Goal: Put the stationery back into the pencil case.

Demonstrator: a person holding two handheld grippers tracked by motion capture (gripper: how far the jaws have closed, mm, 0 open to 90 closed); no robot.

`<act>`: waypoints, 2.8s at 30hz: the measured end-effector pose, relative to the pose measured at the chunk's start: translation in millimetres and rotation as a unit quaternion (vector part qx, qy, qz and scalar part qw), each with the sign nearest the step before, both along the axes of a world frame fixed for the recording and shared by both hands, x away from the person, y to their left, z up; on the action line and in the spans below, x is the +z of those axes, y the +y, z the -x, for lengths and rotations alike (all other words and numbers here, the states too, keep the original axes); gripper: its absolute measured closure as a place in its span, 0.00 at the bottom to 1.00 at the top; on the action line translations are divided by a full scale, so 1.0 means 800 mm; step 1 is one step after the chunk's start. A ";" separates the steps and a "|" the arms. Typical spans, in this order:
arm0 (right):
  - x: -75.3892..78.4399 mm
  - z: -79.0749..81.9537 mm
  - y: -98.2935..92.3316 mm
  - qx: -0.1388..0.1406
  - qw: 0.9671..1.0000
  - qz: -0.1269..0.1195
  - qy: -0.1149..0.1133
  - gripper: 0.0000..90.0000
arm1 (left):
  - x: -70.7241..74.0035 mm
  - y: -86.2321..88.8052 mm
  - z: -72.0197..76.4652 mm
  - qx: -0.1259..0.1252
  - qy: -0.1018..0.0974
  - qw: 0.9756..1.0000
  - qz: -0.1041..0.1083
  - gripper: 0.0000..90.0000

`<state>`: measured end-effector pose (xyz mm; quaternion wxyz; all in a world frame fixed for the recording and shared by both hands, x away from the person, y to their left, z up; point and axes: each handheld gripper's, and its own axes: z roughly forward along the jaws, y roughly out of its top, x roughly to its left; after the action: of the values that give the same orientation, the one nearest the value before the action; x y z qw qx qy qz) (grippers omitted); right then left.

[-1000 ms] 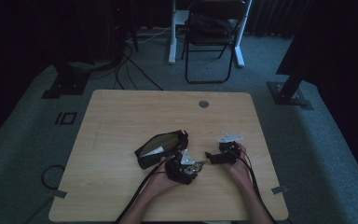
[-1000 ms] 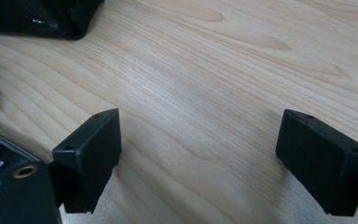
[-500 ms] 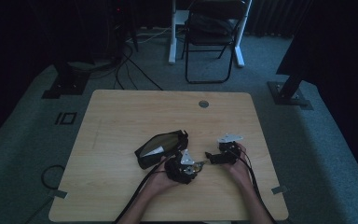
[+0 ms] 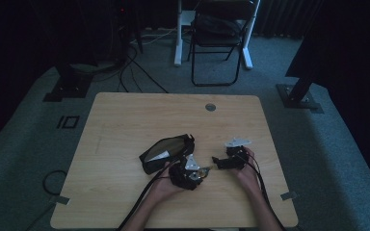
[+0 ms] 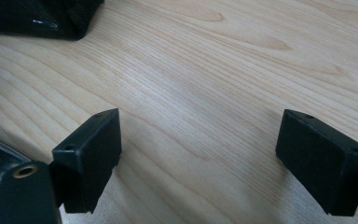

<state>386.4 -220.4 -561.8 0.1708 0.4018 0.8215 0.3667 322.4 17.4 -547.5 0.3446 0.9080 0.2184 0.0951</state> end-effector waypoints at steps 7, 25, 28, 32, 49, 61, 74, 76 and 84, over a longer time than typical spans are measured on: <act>0.000 0.000 0.000 0.000 1.000 0.000 0.000 0.16 | 0.006 0.003 0.001 0.000 -0.004 1.000 0.008 0.46; 0.000 0.000 0.000 -0.001 1.000 0.001 0.000 0.16 | 0.027 0.011 0.005 -0.002 -0.015 1.000 0.022 0.46; 0.000 0.000 0.001 0.000 1.000 0.001 0.000 0.16 | 0.031 0.011 0.006 -0.002 -0.019 1.000 0.023 0.46; 0.000 0.000 0.001 0.000 1.000 0.001 0.000 0.16 | 0.035 0.013 0.006 0.000 -0.021 1.000 0.024 0.46; 0.000 0.001 0.002 0.002 1.000 0.004 -0.002 0.16 | 0.052 0.021 0.013 0.000 -0.033 0.999 0.035 0.46; 0.000 0.001 0.002 0.002 1.000 0.006 -0.002 0.16 | 0.061 0.028 0.013 0.005 -0.039 0.998 0.039 0.46; 0.000 0.001 0.002 0.003 1.000 0.006 -0.003 0.16 | 0.069 0.039 0.012 0.015 -0.047 0.998 0.044 0.46; 0.000 0.001 0.002 0.003 1.000 0.005 -0.003 0.16 | 0.070 0.039 0.012 0.016 -0.048 0.998 0.043 0.46; 0.000 0.001 0.002 0.003 1.000 0.006 -0.003 0.16 | 0.073 0.043 0.012 0.017 -0.049 0.998 0.044 0.46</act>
<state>385.8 -218.8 -562.1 0.1746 0.3972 0.8242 0.3640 312.6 52.1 -488.8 0.3927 0.8823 0.2208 0.1360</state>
